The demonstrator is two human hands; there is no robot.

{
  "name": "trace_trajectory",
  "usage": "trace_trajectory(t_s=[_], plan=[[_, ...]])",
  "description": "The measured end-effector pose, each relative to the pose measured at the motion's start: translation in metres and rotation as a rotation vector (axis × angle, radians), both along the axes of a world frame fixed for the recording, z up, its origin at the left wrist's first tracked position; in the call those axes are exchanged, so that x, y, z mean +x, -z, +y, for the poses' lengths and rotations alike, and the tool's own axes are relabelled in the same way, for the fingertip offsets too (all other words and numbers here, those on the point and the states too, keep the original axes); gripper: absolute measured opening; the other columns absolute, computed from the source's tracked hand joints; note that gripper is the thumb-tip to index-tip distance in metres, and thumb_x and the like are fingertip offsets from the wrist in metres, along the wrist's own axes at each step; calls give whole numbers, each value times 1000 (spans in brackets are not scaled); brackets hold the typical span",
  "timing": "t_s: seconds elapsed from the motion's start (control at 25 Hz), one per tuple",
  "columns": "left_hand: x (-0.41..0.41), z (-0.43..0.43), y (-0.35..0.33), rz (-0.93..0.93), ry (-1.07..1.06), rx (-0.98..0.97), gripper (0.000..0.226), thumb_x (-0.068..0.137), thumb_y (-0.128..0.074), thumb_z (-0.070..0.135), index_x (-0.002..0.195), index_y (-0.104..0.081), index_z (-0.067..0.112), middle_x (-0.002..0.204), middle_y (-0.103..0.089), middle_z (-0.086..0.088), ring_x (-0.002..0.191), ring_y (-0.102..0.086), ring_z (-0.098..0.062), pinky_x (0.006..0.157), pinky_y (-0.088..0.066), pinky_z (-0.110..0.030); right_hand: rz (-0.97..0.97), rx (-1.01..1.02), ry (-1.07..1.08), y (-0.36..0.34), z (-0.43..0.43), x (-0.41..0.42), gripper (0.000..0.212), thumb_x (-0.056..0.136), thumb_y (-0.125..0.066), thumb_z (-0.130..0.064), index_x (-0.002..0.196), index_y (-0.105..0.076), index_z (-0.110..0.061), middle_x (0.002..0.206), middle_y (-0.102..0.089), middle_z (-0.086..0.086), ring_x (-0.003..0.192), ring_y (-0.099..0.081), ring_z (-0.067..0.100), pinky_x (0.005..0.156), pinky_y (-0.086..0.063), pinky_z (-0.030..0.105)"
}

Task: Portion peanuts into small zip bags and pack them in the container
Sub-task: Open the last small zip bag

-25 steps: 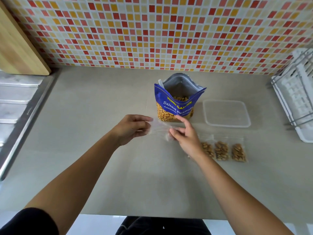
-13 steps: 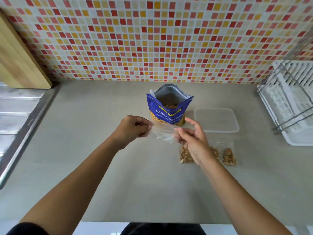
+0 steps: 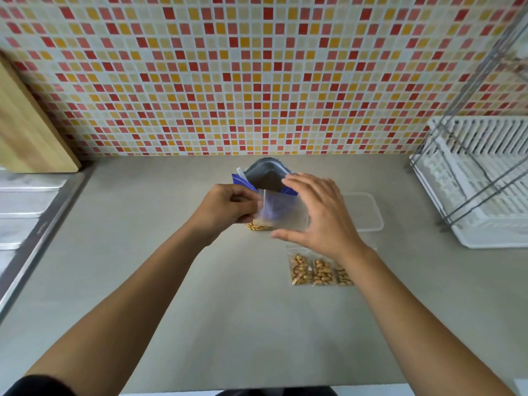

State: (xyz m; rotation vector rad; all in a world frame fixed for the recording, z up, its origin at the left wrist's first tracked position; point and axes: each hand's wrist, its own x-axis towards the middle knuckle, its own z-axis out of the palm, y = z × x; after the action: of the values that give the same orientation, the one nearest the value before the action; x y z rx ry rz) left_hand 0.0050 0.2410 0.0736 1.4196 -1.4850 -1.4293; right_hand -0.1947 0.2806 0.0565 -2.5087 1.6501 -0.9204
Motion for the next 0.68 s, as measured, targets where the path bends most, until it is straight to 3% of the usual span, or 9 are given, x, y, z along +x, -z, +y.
trace_trajectory(t_s=[0.16, 0.36, 0.52, 0.68], plan=[[-12, 1, -11, 18, 20, -12, 8, 86, -60, -3, 89, -66, -1, 73, -61, -13, 55, -57, -10, 59, -54, -15, 74, 143, 15, -2, -9, 8, 94, 60, -66, -73, 136, -45, -21, 136, -52, -1, 128, -43, 17, 112, -22, 38], [-17, 0, -14, -74, 44, -67, 9, 86, -60, 1, 88, -68, 3, 79, -66, -18, 62, -61, -16, 62, -55, -20, 2, 105, 40, 1, -14, 6, 83, 63, -67, -70, 129, -53, -22, 125, -60, -3, 114, -52, 16, 103, -32, 33], [-20, -3, -14, -148, 37, -111, 8, 84, -63, 3, 83, -70, 8, 75, -70, -12, 53, -63, -5, 55, -53, -13, -14, 44, 28, 3, -16, 4, 72, 64, -68, -66, 119, -60, -21, 116, -64, -4, 105, -55, 17, 94, -36, 29], [-19, -5, -14, -147, 96, -103, 8, 85, -64, 8, 86, -71, 10, 77, -71, -9, 59, -65, -7, 56, -51, -13, -122, 96, -14, 3, -18, 1, 60, 64, -75, -57, 111, -62, -21, 109, -65, -6, 99, -56, 14, 89, -40, 26]])
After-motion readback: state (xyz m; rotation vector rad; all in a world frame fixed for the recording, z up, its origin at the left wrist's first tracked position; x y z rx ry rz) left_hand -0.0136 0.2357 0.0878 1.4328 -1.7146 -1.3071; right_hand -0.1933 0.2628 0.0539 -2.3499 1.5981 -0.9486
